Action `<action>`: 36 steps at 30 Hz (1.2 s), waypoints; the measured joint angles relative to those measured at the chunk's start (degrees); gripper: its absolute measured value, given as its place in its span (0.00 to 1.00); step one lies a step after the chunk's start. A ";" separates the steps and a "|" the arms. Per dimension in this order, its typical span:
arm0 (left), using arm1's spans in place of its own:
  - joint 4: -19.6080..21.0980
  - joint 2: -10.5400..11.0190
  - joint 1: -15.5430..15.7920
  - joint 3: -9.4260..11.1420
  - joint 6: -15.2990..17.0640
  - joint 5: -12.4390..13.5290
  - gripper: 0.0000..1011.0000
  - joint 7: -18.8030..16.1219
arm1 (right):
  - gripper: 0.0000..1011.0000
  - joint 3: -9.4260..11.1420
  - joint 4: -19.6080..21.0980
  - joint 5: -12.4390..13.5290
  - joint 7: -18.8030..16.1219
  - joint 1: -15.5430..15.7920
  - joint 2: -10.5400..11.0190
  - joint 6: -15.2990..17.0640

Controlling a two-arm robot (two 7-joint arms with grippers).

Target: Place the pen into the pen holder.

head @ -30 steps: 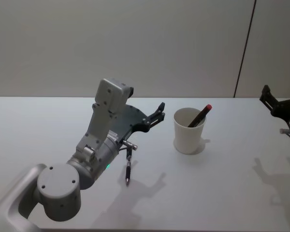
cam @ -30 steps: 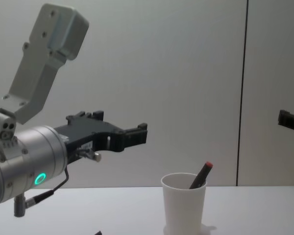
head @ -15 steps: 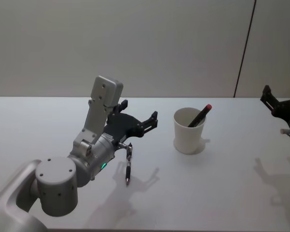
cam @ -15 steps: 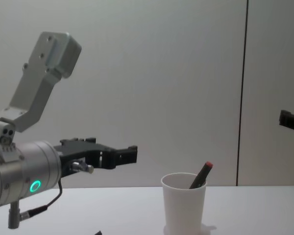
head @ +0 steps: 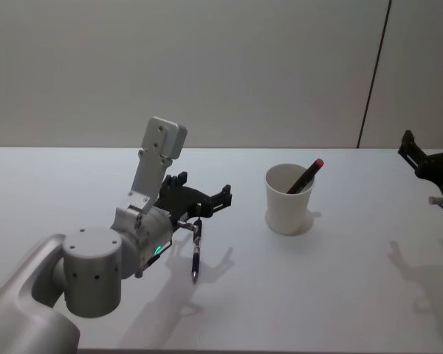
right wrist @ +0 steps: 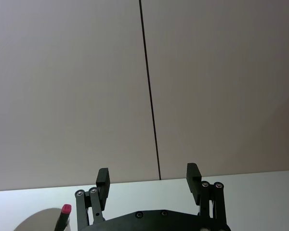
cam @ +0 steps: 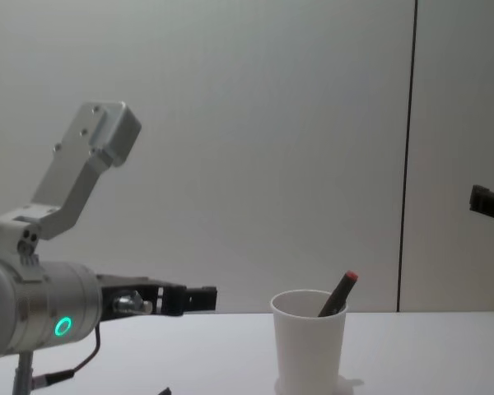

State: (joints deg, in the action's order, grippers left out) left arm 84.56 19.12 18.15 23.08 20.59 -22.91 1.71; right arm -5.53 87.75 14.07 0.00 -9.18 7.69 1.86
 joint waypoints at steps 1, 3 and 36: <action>-0.21 -0.10 0.12 -0.01 0.54 -0.10 0.99 -0.15 | 0.99 0.00 0.00 0.00 0.00 0.00 0.00 0.00; -0.79 -0.40 0.43 -0.05 1.81 -0.32 0.99 -0.55 | 0.99 0.00 0.00 0.00 0.00 0.00 0.00 0.00; -5.08 -3.49 1.32 0.73 14.36 -1.17 0.99 -6.59 | 0.99 -0.01 -0.01 0.00 -0.01 0.00 0.00 -0.01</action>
State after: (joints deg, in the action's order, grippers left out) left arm 79.48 15.64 19.47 23.81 34.96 -24.08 -4.87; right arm -5.54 87.74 14.07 -0.01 -9.18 7.69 1.85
